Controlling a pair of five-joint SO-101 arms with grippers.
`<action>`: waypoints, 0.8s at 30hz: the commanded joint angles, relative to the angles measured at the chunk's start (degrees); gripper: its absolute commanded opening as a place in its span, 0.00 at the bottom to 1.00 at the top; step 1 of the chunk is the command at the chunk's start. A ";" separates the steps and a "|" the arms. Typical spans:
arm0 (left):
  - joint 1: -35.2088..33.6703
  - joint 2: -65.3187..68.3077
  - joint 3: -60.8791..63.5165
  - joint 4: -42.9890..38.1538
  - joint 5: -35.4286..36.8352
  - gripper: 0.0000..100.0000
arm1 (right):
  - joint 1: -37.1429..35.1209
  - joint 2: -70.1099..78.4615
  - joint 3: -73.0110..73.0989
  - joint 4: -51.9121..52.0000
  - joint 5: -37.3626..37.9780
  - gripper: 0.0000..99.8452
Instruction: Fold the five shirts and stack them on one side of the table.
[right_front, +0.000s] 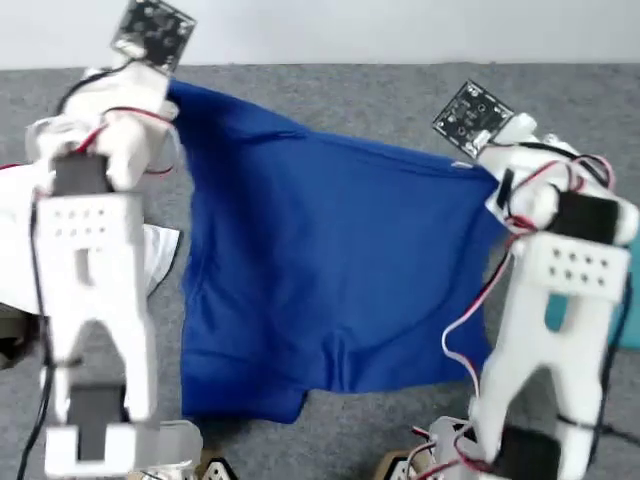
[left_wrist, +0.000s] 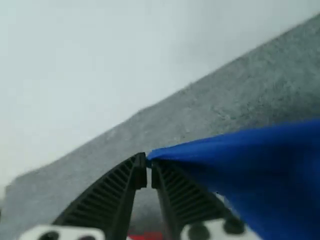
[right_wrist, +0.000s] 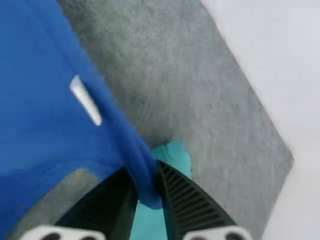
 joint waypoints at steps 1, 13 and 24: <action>-0.09 6.68 -5.41 -5.19 -2.64 0.02 | -0.84 5.05 0.00 -10.68 0.44 0.01; 0.44 29.63 -36.09 -4.40 -10.90 0.01 | -4.53 21.49 -0.09 -33.27 0.53 0.01; 10.46 44.57 -53.23 18.02 2.46 0.02 | -2.42 21.76 0.18 -19.74 0.26 0.01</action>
